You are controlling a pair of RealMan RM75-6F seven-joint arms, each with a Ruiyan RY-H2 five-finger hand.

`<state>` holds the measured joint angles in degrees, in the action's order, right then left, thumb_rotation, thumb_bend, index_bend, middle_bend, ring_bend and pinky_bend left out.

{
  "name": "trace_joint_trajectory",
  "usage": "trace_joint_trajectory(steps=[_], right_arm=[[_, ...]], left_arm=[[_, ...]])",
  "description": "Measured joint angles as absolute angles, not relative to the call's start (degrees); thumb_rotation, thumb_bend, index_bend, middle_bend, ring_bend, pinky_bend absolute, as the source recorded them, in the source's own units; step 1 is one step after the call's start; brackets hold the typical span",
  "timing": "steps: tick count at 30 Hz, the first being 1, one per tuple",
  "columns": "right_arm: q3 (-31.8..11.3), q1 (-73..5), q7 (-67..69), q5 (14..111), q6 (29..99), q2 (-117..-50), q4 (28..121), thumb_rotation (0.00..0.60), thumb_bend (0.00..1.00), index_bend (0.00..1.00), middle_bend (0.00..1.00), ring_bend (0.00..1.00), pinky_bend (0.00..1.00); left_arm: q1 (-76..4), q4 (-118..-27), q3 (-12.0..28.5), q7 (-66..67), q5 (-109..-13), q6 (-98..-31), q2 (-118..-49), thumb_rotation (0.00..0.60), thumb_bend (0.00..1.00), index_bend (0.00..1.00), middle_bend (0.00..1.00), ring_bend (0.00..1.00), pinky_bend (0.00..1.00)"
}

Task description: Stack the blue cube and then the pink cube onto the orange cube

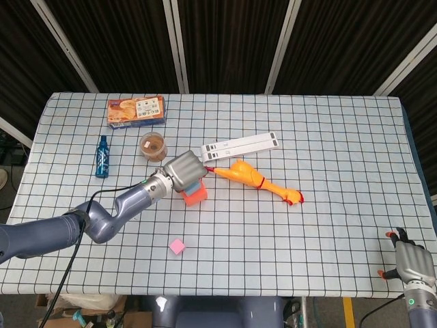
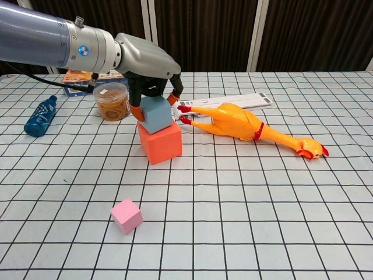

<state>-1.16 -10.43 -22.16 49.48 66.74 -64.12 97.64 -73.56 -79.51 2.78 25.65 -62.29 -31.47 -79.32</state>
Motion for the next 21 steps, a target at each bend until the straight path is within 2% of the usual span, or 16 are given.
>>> trace_joint_trajectory(steps=[21], right_arm=[[-1.10, -10.61, -22.32, 49.16, 66.53, -64.10, 97.70, 0.600, 0.12, 0.21, 0.07, 0.24, 0.26]], left_arm=[[-73.98, -79.51, 2.36, 26.51, -60.34, -31.73, -79.29, 0.600, 0.32, 0.73, 0.70, 0.74, 1.00]])
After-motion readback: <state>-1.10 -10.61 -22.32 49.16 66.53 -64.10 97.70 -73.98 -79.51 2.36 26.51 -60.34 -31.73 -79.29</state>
